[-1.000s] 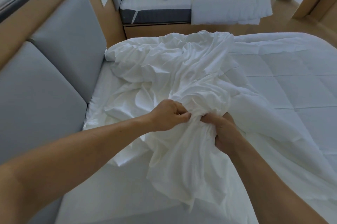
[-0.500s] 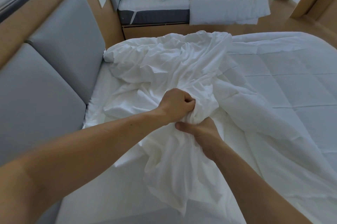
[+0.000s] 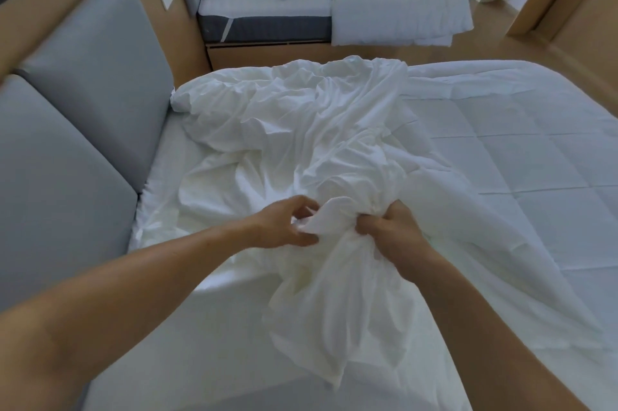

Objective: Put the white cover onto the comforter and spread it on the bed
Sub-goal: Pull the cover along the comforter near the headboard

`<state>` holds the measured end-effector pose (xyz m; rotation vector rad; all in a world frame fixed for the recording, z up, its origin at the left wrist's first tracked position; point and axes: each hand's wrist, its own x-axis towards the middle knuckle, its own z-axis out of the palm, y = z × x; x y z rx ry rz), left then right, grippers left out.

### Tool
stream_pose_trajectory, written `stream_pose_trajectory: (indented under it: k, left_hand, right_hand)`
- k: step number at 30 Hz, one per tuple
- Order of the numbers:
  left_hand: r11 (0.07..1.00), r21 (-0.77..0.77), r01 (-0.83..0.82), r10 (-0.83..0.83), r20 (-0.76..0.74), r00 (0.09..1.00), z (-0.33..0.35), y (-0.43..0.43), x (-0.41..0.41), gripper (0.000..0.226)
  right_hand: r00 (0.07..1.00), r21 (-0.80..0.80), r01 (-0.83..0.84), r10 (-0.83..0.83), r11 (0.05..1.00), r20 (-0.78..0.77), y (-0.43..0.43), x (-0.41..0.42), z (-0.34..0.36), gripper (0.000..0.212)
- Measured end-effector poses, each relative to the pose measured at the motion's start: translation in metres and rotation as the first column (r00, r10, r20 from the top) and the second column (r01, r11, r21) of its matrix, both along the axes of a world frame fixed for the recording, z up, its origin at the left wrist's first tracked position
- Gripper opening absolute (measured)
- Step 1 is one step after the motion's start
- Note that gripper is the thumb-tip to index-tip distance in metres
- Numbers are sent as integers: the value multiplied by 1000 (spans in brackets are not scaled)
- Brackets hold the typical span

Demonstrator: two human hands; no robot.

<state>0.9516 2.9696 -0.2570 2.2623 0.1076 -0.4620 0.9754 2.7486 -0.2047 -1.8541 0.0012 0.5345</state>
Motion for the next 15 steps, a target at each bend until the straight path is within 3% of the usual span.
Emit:
stream_pose_trajectory:
  k: [2,3,5,8,10,12,15]
  left_hand:
    - [995,18,-102,102,26,994,-14,0,-2,16]
    - [992,4,-123,123,32,992,-15,-1,-3,11]
    - [995,-23,-94,94,17,995,-10,-3,-2,14]
    - [997,-43,-68,69,22,997,7,-6,-3,27]
    - [994,-74,-77,79,26,997,20,-6,-2,36]
    - [988,-144,-51,54,23,998,35,-10,-3,38]
    - [945,-327,-15,19,7,1000,57,-22,-4,36]
  right_hand:
    - [991,-278,-117,130,953,29,-6,5,2,37]
    - [983,-445,-136,178,885,53,-9,6,2,46]
    - [978,-622,-7,136,783,160,-14,1,-1,66]
    - [929,-544,174,47,821,367,-8,-20,-5,86]
    - [890,-465,143,93,873,447,-5,-32,-10,85]
    - [875,-441,62,164,895,455,-6,-33,-15,80]
    - [953,-248,67,11,966,302,-10,-20,-20,75]
